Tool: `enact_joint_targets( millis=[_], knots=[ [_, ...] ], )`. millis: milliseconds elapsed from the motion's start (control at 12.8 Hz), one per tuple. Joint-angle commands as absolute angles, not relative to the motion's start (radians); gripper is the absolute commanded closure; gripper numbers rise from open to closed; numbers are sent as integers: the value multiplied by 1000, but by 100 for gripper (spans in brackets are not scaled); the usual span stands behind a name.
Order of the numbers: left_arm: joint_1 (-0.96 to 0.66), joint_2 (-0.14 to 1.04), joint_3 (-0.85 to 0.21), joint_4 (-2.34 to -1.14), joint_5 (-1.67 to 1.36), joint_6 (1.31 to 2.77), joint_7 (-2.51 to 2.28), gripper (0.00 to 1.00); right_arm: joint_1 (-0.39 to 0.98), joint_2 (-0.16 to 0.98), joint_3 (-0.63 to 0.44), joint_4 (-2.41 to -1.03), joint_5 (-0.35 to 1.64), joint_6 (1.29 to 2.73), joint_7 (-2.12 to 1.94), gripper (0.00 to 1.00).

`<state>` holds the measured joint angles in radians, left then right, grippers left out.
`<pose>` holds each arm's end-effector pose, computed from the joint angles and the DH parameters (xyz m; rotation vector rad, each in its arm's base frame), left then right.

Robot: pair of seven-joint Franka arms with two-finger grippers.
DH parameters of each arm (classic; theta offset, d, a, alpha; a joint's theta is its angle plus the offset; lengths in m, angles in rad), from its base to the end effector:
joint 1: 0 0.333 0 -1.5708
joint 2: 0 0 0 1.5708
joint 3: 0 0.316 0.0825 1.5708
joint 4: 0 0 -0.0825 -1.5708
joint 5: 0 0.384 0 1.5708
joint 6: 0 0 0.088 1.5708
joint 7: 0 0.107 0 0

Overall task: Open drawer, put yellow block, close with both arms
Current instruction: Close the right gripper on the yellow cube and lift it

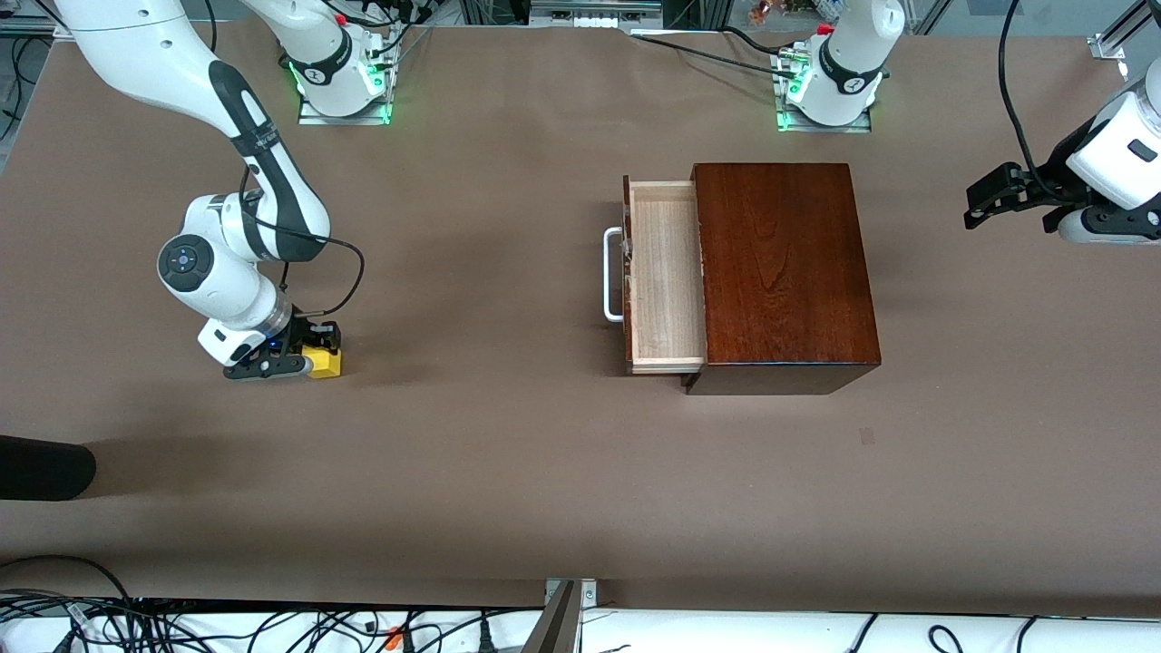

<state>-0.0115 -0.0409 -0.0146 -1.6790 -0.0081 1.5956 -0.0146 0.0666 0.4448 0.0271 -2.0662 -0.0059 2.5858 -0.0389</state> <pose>0.5414 -0.0151 0.5980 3.1342 -0.0174 -0.0668 0.5966 0.0559 0.2212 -3.1220 -0.2101 -0.1170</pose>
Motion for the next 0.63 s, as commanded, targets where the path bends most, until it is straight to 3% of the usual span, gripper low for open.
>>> enact_joint_targets(
  millis=[0,313,547],
  knots=[
    [-12,-52,-12,-1674,-21,1571,8,0,77,361,44,-2054,-5,2505,-61,86],
    [-12,-52,-12,-1672,-21,1571,20,0,83,305,167,-1906,-3,2214,-52,86],
    [-12,-52,-11,-1672,-20,1571,26,0,84,296,323,-1818,6,2109,-32,86]
  ],
)
